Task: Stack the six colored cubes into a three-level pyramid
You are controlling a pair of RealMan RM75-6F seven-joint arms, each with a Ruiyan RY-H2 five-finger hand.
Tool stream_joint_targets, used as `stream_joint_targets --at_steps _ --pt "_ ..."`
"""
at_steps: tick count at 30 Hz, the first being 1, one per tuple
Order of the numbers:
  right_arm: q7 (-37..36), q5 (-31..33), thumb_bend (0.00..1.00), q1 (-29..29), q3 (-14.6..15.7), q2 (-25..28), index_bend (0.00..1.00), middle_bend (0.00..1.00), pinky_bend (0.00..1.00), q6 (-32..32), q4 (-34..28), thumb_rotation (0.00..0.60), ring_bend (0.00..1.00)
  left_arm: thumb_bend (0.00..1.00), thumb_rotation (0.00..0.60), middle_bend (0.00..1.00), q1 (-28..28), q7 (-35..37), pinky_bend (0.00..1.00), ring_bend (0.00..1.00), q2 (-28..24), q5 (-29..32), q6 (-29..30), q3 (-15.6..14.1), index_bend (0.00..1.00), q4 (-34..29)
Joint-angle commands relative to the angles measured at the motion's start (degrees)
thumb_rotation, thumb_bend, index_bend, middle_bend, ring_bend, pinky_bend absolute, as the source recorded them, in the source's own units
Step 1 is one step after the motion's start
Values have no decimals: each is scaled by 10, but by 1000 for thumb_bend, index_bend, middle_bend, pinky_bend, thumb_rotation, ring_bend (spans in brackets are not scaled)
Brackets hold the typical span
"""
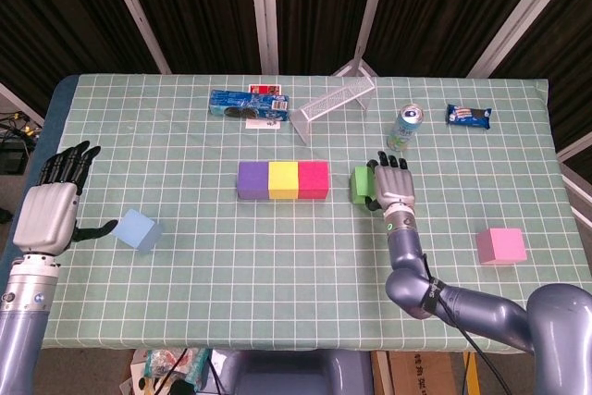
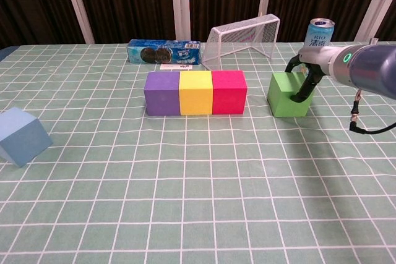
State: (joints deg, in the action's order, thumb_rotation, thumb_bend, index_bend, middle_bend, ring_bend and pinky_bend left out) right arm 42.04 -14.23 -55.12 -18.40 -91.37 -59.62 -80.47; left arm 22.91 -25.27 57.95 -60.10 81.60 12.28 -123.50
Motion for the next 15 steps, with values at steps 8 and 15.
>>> stream_joint_targets --at_steps 8,15 --pt "3 -23 384 -5 -20 40 428 73 0 -31 -71 600 29 46 600 0 -1 3 21 0 -2 -6 0 -2 0 -5" --pt "36 -10 385 -28 -46 77 428 73 0 -58 -121 600 29 46 600 0 -2 9 21 0 -5 -7 -1 0 0 -7"
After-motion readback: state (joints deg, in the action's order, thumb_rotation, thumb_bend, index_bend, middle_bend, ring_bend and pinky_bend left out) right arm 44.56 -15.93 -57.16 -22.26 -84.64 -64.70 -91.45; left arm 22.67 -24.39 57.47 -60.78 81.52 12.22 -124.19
